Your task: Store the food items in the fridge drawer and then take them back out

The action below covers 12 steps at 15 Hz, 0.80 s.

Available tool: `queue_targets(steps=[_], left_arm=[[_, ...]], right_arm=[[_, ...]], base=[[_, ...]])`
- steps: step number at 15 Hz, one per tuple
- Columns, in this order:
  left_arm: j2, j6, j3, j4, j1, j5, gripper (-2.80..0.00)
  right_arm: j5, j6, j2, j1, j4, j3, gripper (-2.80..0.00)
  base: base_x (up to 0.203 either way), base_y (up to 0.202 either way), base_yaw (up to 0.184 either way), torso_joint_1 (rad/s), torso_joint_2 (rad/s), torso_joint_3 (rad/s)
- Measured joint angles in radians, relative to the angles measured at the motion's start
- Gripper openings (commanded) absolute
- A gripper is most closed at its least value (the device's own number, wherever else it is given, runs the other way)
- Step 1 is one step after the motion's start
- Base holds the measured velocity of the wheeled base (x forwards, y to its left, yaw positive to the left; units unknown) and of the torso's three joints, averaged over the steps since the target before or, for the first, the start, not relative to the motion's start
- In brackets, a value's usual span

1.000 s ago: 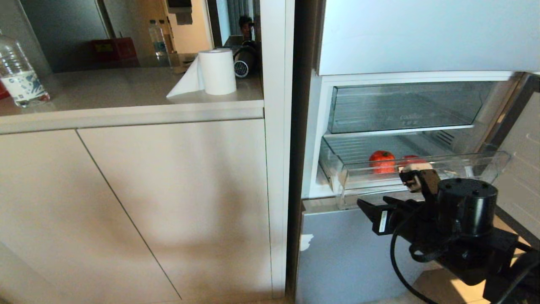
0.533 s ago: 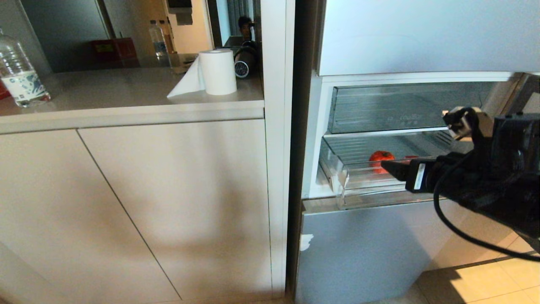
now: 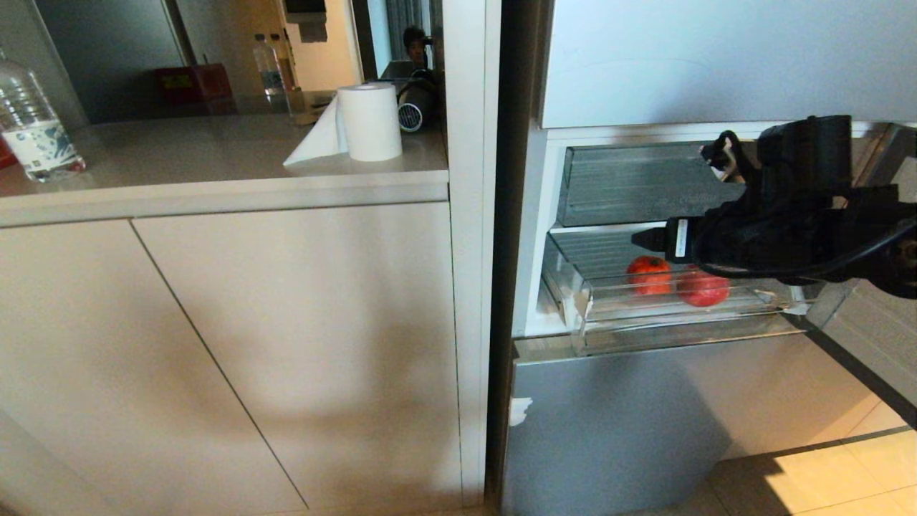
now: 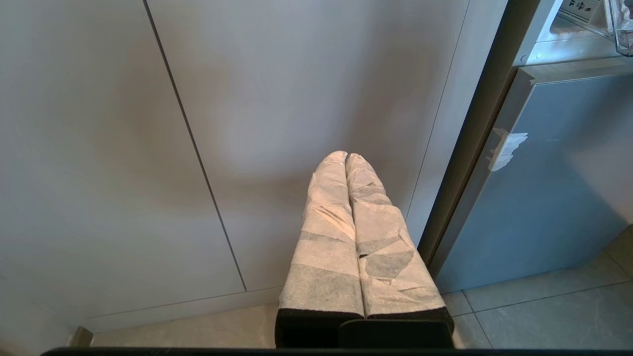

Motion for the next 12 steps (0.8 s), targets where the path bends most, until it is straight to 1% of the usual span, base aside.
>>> queue_targets(steps=[2,5,9,10,12], left_arm=[[0.0,0.0,0.0,0.0,0.0,0.0,-2.8],[0.0,0.0,0.0,0.0,0.0,0.0,-2.8],[0.0,0.0,0.0,0.0,0.0,0.0,-2.8],[0.0,0.0,0.0,0.0,0.0,0.0,-2.8],[0.0,0.0,0.0,0.0,0.0,0.0,-2.8]], right_arm=[[0.036,-0.006,0.066,-0.021,0.073,-0.085,0.0],[0.074,-0.014,0.133,-0.039,0.133,-0.146,0.0],[0.087,-0.04,0.197,-0.067,0.215,-0.203,0.0],[0.087,-0.043,0.204,-0.071,0.258,-0.225,0.0],[0.087,-0.051,0.209,-0.075,0.391,-0.277,0.0]], base=[[0.0,0.0,0.0,0.0,0.0,0.0],[0.0,0.0,0.0,0.0,0.0,0.0],[0.0,0.0,0.0,0.0,0.0,0.0],[0.0,0.0,0.0,0.0,0.0,0.0],[0.0,0.0,0.0,0.0,0.0,0.0]])
